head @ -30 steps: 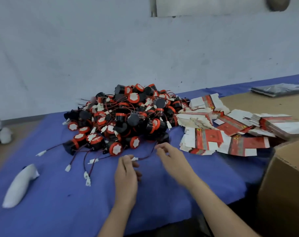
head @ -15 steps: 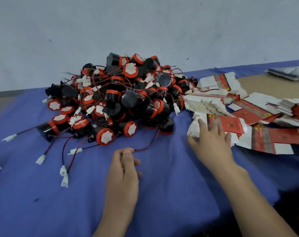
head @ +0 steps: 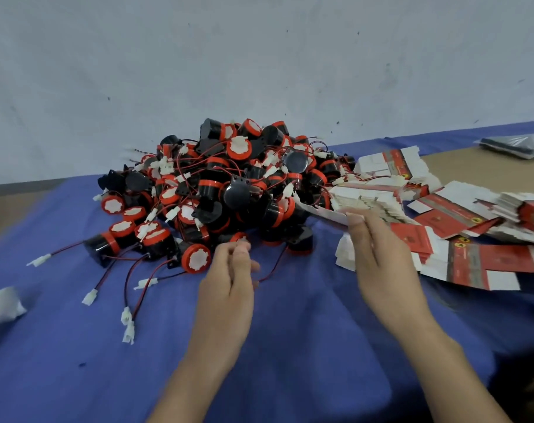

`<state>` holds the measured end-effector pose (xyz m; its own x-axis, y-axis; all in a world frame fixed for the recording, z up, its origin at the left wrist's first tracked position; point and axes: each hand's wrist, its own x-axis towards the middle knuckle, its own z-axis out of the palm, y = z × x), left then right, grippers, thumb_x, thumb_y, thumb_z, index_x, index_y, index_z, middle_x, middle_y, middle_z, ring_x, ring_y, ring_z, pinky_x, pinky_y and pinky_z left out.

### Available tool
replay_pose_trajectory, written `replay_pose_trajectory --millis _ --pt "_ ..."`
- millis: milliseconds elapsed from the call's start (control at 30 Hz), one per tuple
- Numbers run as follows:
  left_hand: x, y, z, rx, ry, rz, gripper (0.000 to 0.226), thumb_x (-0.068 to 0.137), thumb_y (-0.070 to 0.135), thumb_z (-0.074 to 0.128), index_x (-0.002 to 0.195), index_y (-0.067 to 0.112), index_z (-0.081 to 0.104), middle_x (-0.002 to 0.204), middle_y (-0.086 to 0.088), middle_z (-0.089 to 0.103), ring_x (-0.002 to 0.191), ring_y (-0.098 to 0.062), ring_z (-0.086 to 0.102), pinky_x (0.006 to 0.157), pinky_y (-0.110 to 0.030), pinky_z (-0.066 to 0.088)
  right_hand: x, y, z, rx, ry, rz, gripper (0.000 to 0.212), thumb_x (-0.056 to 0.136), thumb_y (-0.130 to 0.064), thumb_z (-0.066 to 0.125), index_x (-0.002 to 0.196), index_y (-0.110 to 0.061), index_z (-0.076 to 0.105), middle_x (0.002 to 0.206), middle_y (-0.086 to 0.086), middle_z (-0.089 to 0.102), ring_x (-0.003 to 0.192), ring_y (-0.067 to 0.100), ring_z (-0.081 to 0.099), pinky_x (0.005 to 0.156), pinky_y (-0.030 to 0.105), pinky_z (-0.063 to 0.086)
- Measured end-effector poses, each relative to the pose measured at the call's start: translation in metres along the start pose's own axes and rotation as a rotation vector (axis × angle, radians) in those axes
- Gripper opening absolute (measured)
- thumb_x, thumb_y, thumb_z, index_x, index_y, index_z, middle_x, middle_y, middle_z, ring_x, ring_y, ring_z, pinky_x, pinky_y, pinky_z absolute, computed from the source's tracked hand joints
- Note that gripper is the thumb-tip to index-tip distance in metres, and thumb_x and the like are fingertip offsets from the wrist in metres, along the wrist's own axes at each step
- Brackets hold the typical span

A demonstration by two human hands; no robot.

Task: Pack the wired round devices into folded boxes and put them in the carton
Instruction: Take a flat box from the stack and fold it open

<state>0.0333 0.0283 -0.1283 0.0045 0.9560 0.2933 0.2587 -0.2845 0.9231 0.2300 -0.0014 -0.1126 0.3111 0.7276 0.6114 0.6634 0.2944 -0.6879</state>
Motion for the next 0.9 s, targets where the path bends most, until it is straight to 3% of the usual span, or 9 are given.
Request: replay_pose_trajectory --millis 100,167,267,367,433,500,567,667,900 --pt "0.014 0.009 -0.002 -0.067 0.009 0.045 0.027 0.104 0.053 0.033 0.11 0.045 0.058 0.103 0.025 0.066 0.099 0.005 0.062 0.084 -0.024 0.048 0.002 -0.015 0.005 0.371 0.002 0.052 0.034 0.109 -0.038 0.037 0.083 -0.03 0.057 0.074 -0.015 0.057 0.069 0.001 0.049 0.061 0.015 0.04" --pt "0.014 0.013 -0.001 -0.136 -0.004 -0.003 0.03 0.102 0.055 0.03 0.104 0.056 0.059 0.1 0.034 0.064 0.096 0.014 0.06 0.077 -0.01 0.046 0.006 -0.019 0.013 0.519 -0.077 0.154 0.038 0.108 -0.037 0.041 0.08 -0.036 0.067 0.073 -0.023 0.064 0.069 -0.01 0.057 0.061 0.005 0.042" --pt "0.009 0.017 0.001 -0.198 -0.04 -0.117 0.043 0.101 0.054 0.029 0.076 0.079 0.053 0.084 0.052 0.056 0.081 0.033 0.05 0.059 0.009 0.034 0.011 -0.017 0.029 0.667 -0.205 0.374 0.036 0.105 -0.041 0.046 0.087 -0.045 0.077 0.089 -0.013 0.077 0.085 0.002 0.072 0.068 0.014 0.054" --pt "0.011 0.018 -0.005 -0.173 -0.068 -0.14 0.036 0.095 0.061 0.03 0.073 0.08 0.052 0.082 0.051 0.058 0.08 0.032 0.051 0.057 0.009 0.034 0.014 -0.014 0.043 0.693 -0.173 0.537 0.034 0.107 -0.042 0.044 0.097 -0.037 0.076 0.1 0.0 0.077 0.095 0.014 0.073 0.074 0.026 0.057" --pt "0.008 0.018 -0.009 -0.192 -0.091 -0.089 0.03 0.089 0.063 0.032 0.079 0.076 0.056 0.087 0.045 0.063 0.085 0.026 0.056 0.061 0.006 0.038 0.012 -0.013 0.051 0.622 -0.151 0.546 0.028 0.106 -0.044 0.044 0.116 -0.03 0.066 0.109 0.004 0.072 0.092 0.003 0.069 0.074 0.018 0.054" --pt "0.002 0.018 -0.01 -0.214 -0.091 -0.034 0.032 0.09 0.058 0.033 0.083 0.074 0.059 0.089 0.04 0.066 0.087 0.021 0.06 0.064 0.004 0.041 0.004 -0.018 0.058 0.58 -0.144 0.48 0.034 0.104 -0.044 0.047 0.135 -0.029 0.048 0.109 -0.011 0.067 0.084 -0.016 0.062 0.065 0.003 0.046" --pt "-0.005 0.02 -0.01 -0.26 -0.106 -0.029 0.032 0.091 0.057 0.034 0.086 0.071 0.063 0.09 0.036 0.069 0.087 0.017 0.064 0.064 0.001 0.044 -0.006 -0.023 0.063 0.6 -0.169 0.402 0.046 0.101 -0.042 0.053 0.143 -0.03 0.038 0.106 -0.02 0.067 0.093 -0.014 0.062 0.071 0.004 0.047" --pt "-0.013 0.023 -0.011 -0.333 -0.174 -0.113 0.035 0.082 0.068 0.03 0.077 0.07 0.065 0.082 0.036 0.069 0.079 0.018 0.064 0.057 0.001 0.044 -0.014 -0.031 0.065 0.652 -0.173 0.332 0.051 0.096 -0.04 0.061 0.141 -0.021 0.046 0.106 -0.015 0.07 0.1 0.001 0.067 0.081 0.015 0.052" --pt "-0.022 0.023 -0.013 -0.359 -0.382 -0.241 0.033 0.069 0.076 0.028 0.073 0.076 0.061 0.082 0.04 0.067 0.081 0.021 0.062 0.059 0.004 0.041 -0.016 -0.037 0.056 0.723 -0.172 0.349 0.039 0.082 -0.051 0.063 0.118 -0.037 0.058 0.093 -0.017 0.071 0.084 -0.008 0.065 0.069 0.006 0.048"
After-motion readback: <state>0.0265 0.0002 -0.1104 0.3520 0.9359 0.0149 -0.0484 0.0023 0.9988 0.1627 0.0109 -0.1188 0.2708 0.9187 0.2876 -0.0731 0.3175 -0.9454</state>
